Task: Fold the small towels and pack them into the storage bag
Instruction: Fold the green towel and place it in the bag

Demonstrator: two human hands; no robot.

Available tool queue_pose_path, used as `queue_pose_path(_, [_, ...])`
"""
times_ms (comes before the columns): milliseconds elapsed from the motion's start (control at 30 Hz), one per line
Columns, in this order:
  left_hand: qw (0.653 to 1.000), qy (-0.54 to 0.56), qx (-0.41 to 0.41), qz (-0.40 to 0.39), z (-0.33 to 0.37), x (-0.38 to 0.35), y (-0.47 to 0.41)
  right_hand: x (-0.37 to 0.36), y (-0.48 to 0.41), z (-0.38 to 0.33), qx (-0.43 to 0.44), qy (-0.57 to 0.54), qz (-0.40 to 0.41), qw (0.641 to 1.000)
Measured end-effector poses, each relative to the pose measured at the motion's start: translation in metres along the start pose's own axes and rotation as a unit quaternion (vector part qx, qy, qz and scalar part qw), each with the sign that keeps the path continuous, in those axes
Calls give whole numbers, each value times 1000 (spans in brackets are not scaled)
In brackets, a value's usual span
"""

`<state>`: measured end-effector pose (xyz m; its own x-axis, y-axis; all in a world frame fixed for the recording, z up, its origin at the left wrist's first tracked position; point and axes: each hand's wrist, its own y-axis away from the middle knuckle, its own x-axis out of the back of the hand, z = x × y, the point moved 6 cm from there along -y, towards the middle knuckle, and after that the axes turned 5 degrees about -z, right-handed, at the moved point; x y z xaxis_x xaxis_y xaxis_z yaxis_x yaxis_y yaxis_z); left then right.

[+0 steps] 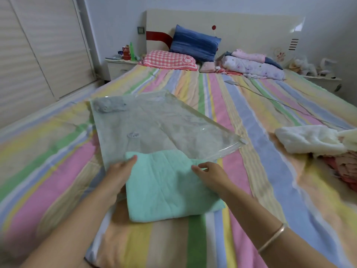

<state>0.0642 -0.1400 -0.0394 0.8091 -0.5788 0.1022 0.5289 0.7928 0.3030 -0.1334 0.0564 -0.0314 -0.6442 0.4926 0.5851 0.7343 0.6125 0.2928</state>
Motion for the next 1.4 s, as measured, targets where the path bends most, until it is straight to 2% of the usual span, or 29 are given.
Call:
queue_pose_path(100, [996,-65,-50,-28,2,-9,10,-8,13,-6,-12,-129,-55,990])
queue_pose_path(200, [994,-33,-102,-37,11,-15,9,11,36,-2,29,-155,-79,984])
queue_pose_path(267, [992,-37,-110,-55,12,-25,8,22,48,12,27,-164,-103,981])
queue_pose_path(300, [990,-61,-110,-64,11,-33,7,24,52,23,16,-140,-111,984])
queue_pose_path(367, [974,-179,-118,-68,5,-46,1,24,53,42,0,-44,-94,995])
queue_pose_path(433, [940,-316,-124,-33,2,-52,-5,22,48,53,-6,53,-50,997])
queue_pose_path(500, [921,-364,-135,8,5,-53,-5,24,49,50,13,149,15,989])
queue_pose_path(567, [895,-411,-165,46,12,-52,3,28,57,33,119,238,106,958])
queue_pose_path(600, [869,-457,-180,61,16,-52,7,25,64,21,195,259,115,939])
queue_pose_path(667, [812,-530,-230,88,25,-53,18,6,75,6,295,294,16,909])
queue_pose_path(733, [790,-525,-311,66,36,-59,26,-21,79,4,321,384,-91,861])
queue_pose_path(800, [818,-455,-352,-20,41,-63,31,-33,80,4,347,447,-99,819])
queue_pose_path(833, [843,-411,-340,-78,40,-65,31,-34,79,2,350,455,-92,814])
queue_pose_path(867, [866,-363,-316,-135,37,-68,31,-31,78,-3,348,447,-86,819])
queue_pose_path(933, [908,-254,-237,-234,35,-73,36,-22,73,-13,326,395,-79,855])
queue_pose_path(1000, [937,-155,-140,-280,34,-69,31,-5,59,-26,300,328,-48,894])
queue_pose_path(1033, [946,-133,-106,-278,35,-64,26,6,47,-32,281,306,-22,909])
queue_pose_path(1100, [956,-114,-93,-253,37,-54,12,26,21,-40,238,305,36,922])
queue_pose_path(1167, [963,-118,-112,-215,39,-49,0,38,-2,-46,210,344,66,913])
queue_pose_path(1233, [960,-210,-129,-135,38,-47,-15,39,-21,-50,205,383,67,898])
queue_pose_path(1333, [895,-422,-142,36,38,-43,-29,28,-43,-49,187,435,25,880])
queue_pose_path(1400, [870,-476,-115,56,34,-48,-35,19,-56,-43,163,452,-26,877])
